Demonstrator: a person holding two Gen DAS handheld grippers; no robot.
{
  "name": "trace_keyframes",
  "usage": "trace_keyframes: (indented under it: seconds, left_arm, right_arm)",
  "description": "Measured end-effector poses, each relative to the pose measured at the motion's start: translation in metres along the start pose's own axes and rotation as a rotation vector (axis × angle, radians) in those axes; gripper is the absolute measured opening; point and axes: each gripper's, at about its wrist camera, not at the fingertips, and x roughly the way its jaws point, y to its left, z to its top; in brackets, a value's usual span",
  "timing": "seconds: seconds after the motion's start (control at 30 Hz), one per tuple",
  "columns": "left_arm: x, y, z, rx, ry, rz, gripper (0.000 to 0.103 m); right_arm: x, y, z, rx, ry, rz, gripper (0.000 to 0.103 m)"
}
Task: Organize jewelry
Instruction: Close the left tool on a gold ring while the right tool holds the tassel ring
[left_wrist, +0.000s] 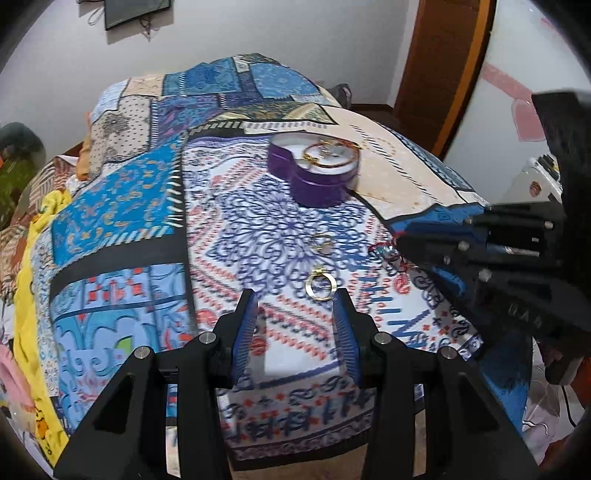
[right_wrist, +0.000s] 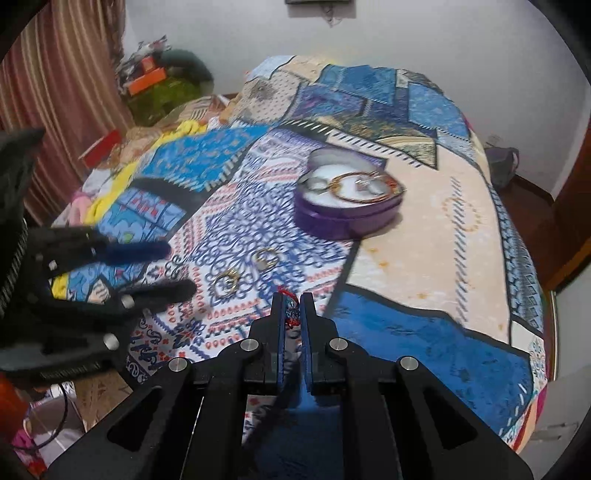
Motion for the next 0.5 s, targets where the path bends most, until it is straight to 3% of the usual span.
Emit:
trace_keyframes:
  seconds: [0.17, 0.5]
  left_arm:
    - [0.012, -0.007, 0.004, -0.005, 0.028, -0.059, 0.042]
    - [0.029, -0.003, 0.010, -0.077, 0.046, -0.078, 0.042]
  right_arm:
    - [-0.002, -0.009, -0.001, 0.025, -0.018, -0.003, 0.007]
    - [-0.001, -0.016, -0.006, 0.035, -0.027, 0.035, 0.007]
